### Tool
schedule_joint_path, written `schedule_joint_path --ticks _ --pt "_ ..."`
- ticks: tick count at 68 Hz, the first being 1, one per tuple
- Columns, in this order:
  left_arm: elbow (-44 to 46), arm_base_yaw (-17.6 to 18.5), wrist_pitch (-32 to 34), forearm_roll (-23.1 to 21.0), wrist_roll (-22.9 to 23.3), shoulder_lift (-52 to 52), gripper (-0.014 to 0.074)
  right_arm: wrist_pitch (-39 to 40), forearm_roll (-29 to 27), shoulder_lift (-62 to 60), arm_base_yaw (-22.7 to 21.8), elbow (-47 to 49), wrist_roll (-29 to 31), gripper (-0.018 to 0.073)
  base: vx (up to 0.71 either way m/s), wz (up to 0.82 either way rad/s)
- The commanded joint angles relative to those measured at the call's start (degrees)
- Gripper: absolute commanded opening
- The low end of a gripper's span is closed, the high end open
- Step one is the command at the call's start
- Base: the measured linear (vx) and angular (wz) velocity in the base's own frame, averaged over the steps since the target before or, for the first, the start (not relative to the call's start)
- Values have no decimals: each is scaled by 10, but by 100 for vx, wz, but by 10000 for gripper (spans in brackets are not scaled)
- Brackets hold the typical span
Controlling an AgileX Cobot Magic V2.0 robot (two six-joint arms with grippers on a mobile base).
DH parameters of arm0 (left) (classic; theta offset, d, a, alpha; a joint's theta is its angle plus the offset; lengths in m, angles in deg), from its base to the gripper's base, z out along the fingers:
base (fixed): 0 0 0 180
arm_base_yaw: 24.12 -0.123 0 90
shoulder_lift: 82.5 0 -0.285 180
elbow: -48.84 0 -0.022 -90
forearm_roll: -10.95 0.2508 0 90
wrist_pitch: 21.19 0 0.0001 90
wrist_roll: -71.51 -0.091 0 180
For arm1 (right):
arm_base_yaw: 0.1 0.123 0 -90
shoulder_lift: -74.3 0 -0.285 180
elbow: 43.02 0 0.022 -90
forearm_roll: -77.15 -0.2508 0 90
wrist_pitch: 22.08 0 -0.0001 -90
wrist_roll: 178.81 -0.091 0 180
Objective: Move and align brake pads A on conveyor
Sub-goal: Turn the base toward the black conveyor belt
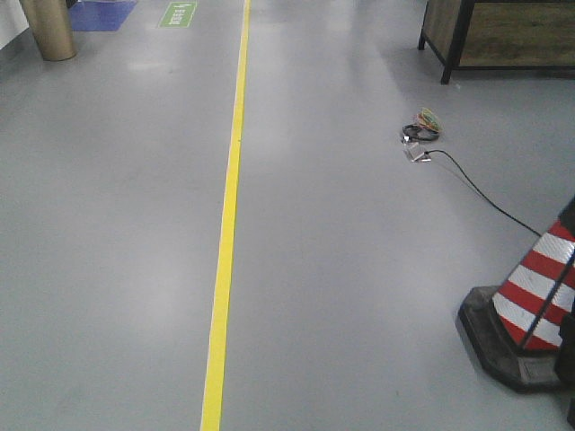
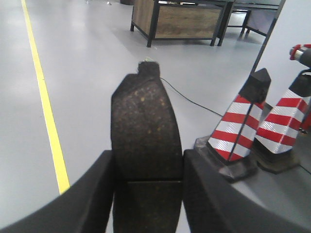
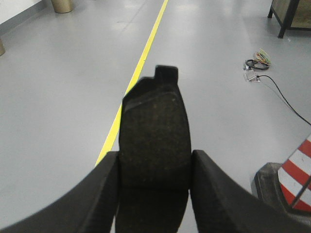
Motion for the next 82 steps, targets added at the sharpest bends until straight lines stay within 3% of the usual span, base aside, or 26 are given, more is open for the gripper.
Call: schedule_joint_path --ticks 1,44,82 --pt "15 0 56 9 1 9 -6 56 1 1 -2 18 2 -4 54 -3" --pt "15 0 56 9 1 9 -6 56 1 1 -2 18 2 -4 42 -11" --pt "15 0 56 9 1 9 -6 56 1 1 -2 18 2 -4 20 -74"
